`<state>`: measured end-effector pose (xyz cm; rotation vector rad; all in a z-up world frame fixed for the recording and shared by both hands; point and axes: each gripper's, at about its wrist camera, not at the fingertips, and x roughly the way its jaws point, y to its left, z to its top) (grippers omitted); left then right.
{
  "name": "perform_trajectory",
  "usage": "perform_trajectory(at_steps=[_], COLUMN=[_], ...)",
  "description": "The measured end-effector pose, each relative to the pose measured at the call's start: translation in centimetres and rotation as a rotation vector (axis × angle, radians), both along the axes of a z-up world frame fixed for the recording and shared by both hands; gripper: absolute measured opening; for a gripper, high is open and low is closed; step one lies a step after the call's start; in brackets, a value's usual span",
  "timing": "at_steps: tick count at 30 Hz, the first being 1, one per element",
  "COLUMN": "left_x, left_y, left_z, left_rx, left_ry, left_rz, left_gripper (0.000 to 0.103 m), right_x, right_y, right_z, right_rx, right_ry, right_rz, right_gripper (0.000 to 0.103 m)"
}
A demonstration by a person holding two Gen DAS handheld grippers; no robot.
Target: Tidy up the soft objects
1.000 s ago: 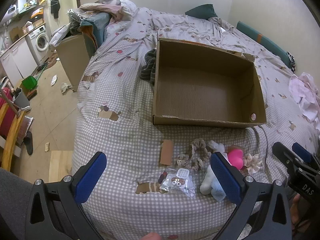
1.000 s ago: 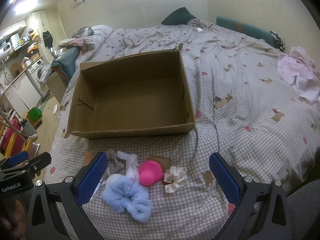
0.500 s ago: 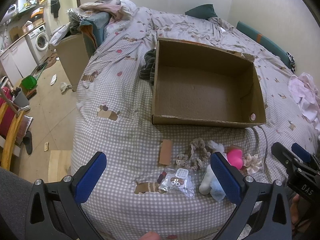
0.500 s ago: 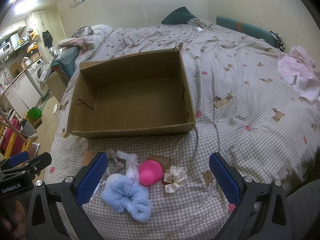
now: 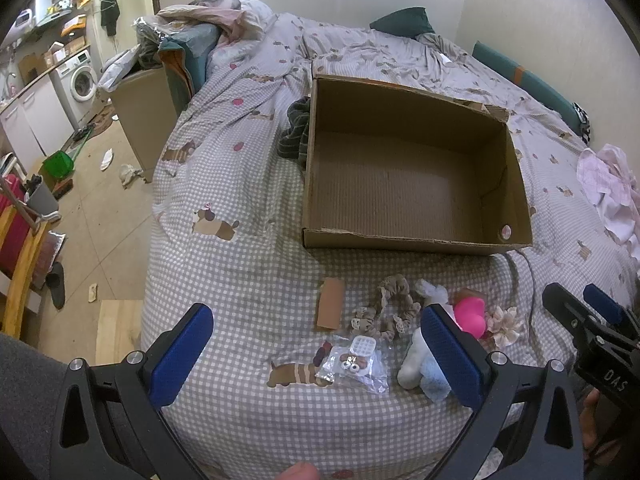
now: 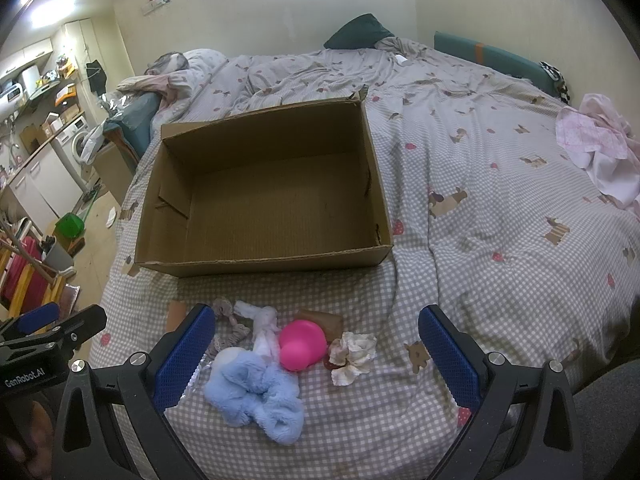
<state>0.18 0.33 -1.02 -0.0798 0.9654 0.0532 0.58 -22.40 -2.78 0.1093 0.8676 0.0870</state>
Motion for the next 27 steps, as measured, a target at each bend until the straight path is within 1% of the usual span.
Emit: perform_trajectory(at_steps=[27], left_x=[0.0], left_y=[0.12], left_z=[-0.09], left_rx=[-0.008], left_ry=[0.006], left_rz=[0.006], left_gripper=[0.103], right_x=[-0.02], right_y=[-0.09], right_z=[-0.03], right_rx=[0.002], right_ry=[0.001], right_rz=[0.0], right_gripper=[0.103])
